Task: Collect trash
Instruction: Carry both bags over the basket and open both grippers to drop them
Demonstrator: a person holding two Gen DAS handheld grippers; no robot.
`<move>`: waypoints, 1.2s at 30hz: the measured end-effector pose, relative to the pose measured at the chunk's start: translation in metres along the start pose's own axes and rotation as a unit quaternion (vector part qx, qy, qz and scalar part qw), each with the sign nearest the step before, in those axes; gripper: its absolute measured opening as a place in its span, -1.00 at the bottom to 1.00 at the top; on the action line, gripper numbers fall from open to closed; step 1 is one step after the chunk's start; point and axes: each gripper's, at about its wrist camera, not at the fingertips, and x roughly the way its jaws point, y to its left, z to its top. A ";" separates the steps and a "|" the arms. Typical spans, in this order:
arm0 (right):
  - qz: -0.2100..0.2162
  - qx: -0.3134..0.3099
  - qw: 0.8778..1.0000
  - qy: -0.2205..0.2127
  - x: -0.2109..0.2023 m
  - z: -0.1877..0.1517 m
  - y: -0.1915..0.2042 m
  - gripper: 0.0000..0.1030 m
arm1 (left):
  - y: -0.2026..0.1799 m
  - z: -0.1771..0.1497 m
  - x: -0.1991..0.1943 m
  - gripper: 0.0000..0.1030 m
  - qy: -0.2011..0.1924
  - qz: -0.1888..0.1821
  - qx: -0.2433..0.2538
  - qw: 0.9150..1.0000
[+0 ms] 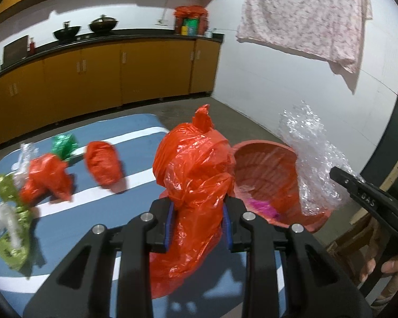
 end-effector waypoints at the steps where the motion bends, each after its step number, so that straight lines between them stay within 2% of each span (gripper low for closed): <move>1: -0.003 0.003 1.000 0.000 0.001 0.000 -0.003 -0.81 | -0.007 0.001 0.005 -0.44 0.001 -0.006 0.004 1.000; 15: -0.027 0.049 0.998 0.000 0.026 0.010 -0.044 -0.81 | -0.069 0.014 0.069 -0.44 0.029 -0.053 0.034 0.998; 19: -0.019 0.060 0.998 -0.002 0.034 0.017 -0.050 -0.81 | -0.084 0.017 0.084 -0.42 0.034 -0.063 0.042 0.997; 21: -0.008 0.066 0.998 -0.002 0.036 0.018 -0.054 -0.80 | -0.091 0.019 0.092 -0.33 0.036 -0.066 0.043 0.996; 22: -0.004 0.067 0.998 -0.002 0.038 0.019 -0.056 -0.74 | -0.093 0.020 0.097 -0.28 0.037 -0.066 0.043 0.996; 25: -0.001 0.069 0.998 -0.003 0.039 0.018 -0.060 -0.33 | -0.092 0.019 0.104 -0.02 0.046 -0.069 0.039 0.996; 26: 0.000 0.073 0.997 -0.004 0.038 0.016 -0.063 -0.20 | -0.091 0.017 0.105 0.01 0.047 -0.066 0.038 0.996; 28: -0.003 0.081 0.997 -0.003 0.038 0.011 -0.068 -0.04 | -0.085 0.014 0.106 0.18 0.046 -0.059 0.034 0.997; 30: -0.007 0.092 0.996 0.000 0.037 0.007 -0.072 0.08 | -0.079 0.012 0.106 0.18 0.051 -0.053 0.026 0.997; 32: -0.016 0.097 0.995 -0.002 0.034 0.003 -0.074 0.38 | -0.073 0.008 0.103 0.22 0.052 -0.046 0.019 0.997; 34: -0.030 0.098 0.995 -0.013 0.026 -0.003 -0.076 0.66 | -0.064 0.004 0.093 0.43 0.043 -0.029 0.018 0.998; 36: -0.032 0.098 0.995 -0.013 0.023 -0.004 -0.078 0.74 | -0.057 -0.001 0.081 0.60 0.030 -0.010 0.019 0.999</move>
